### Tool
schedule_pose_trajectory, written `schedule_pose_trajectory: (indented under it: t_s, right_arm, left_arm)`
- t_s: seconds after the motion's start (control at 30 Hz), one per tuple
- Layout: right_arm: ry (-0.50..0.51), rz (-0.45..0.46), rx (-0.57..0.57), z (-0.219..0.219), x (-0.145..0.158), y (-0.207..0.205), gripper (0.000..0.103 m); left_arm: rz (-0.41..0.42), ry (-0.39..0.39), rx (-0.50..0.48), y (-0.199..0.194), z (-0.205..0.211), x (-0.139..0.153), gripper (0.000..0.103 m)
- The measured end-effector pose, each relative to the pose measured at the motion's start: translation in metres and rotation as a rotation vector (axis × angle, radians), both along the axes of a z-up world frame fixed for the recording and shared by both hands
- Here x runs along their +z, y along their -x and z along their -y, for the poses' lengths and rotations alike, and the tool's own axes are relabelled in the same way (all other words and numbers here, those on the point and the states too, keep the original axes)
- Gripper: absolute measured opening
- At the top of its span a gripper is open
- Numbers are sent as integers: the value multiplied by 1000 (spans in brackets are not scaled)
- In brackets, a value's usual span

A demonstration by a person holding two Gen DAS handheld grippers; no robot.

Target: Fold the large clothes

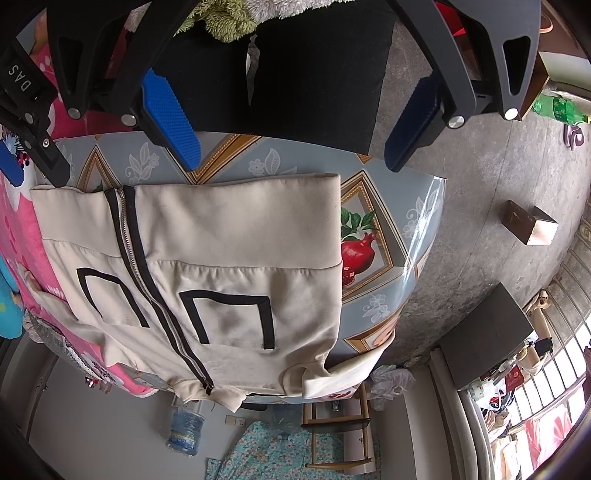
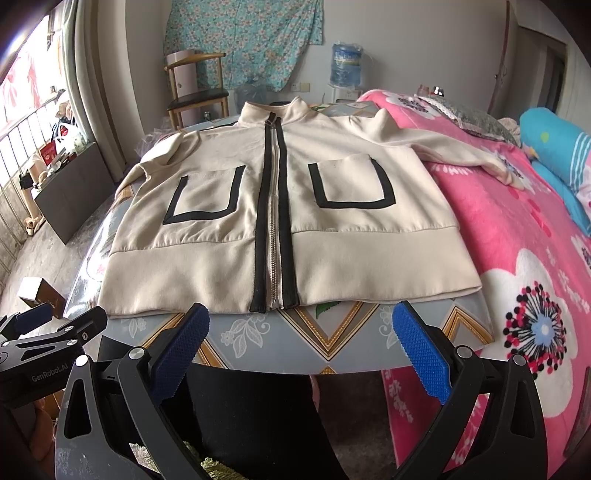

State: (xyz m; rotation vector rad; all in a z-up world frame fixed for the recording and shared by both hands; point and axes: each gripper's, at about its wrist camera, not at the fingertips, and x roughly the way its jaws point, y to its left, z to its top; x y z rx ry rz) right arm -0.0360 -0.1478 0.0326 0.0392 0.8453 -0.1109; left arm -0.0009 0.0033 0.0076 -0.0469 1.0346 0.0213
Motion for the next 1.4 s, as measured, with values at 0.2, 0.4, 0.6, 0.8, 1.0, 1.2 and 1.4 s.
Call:
schedule_pose_trajectory:
  t_s: [0.2,0.4,0.6,0.8,1.0,1.2,1.4]
  right_arm:
    - [2,-2,-5,1,3,-4,96]
    - [7,-5,-15,1,2,-13,96]
    - [19,-2,-32,-1,3,-24,96]
    - [20,-2,-52,-7,3,-36,96]
    - [8,9,-50,-14,2,-50,96]
    - [32,33,-24,-16,2,-70,96]
    - [24,44,12,-14,4,-96,96]
  left_arm:
    - [-5,-2,0,-4,-4,0,98]
    - [-9,-2,0,-8,-6,-2,98]
    - [-8,-13,-15,-19,-7,-3,98]
    - [32,54,-87,-29,-15,-2,98]
    - [77,114,-123,-45,-20,2,98]
    - [76,199,-173,-61,-24,7,98]
    - [183,152,-206,-71,-24,23,98]
